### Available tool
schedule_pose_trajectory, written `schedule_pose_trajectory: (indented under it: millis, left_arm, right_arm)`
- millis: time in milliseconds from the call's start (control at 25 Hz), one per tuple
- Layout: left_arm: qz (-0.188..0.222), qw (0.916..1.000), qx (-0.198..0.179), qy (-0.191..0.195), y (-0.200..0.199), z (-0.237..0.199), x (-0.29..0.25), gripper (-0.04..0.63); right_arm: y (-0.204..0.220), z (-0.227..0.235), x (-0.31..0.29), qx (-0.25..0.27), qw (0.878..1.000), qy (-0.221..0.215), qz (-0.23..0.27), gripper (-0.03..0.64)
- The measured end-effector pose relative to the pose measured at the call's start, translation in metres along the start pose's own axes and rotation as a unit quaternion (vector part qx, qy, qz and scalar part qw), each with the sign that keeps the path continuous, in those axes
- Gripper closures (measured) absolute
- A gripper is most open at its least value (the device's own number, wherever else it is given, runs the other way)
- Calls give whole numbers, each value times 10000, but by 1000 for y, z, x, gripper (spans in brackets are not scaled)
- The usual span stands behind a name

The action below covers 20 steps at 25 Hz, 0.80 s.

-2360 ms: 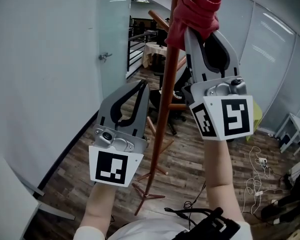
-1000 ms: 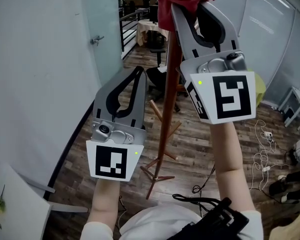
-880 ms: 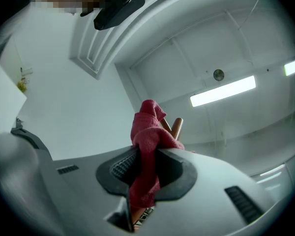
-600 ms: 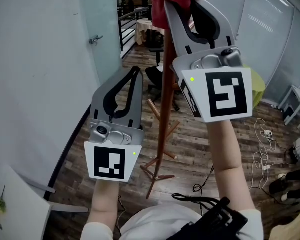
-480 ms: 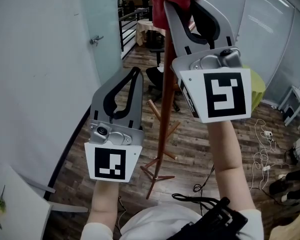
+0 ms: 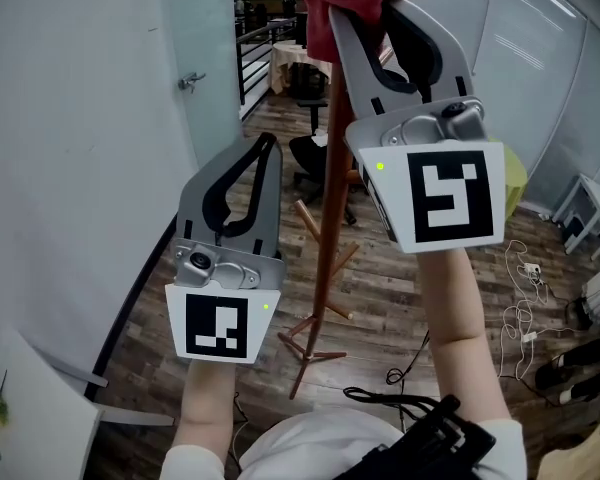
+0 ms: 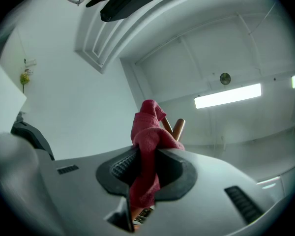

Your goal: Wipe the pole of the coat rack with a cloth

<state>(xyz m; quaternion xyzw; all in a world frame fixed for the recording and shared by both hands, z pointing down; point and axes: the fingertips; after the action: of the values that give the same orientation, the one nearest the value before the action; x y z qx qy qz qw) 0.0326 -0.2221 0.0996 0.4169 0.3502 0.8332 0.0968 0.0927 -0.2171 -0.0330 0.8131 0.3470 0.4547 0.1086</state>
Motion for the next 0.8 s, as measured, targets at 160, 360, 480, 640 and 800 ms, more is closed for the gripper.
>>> schedule_pose_trajectory:
  millis: [160, 360, 480, 640, 800]
  left_arm:
    - [31, 10000, 54, 4, 0, -2, 2, 583]
    - [27, 9999, 96, 30, 0, -3, 6, 583]
    - [47, 9999, 127, 34, -1, -3, 7, 583]
    - [34, 9999, 152, 47, 1, -5, 7, 583]
    - [28, 9998, 187, 48, 3, -6, 9, 583]
  right_arm:
    - [-7, -4, 0, -44, 9999, 34, 119, 534]
    - [-7, -5, 1, 40, 10000, 17, -5, 534]
    - [-10, -5, 1, -15, 10000, 17, 28, 534]
    - [-10, -9, 0, 28, 10000, -11, -2, 534]
    - [-6, -12, 1, 64, 9999, -12, -112, 534]
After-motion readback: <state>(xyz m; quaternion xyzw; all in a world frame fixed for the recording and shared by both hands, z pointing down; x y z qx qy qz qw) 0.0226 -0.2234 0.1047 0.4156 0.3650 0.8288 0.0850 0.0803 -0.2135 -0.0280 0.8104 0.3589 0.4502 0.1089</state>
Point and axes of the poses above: the fingertips, and each gripper's own axes: x backward along the fingers, z to its right, y out of its underside, and after that the axes turned 1 degree about -y, right-handed
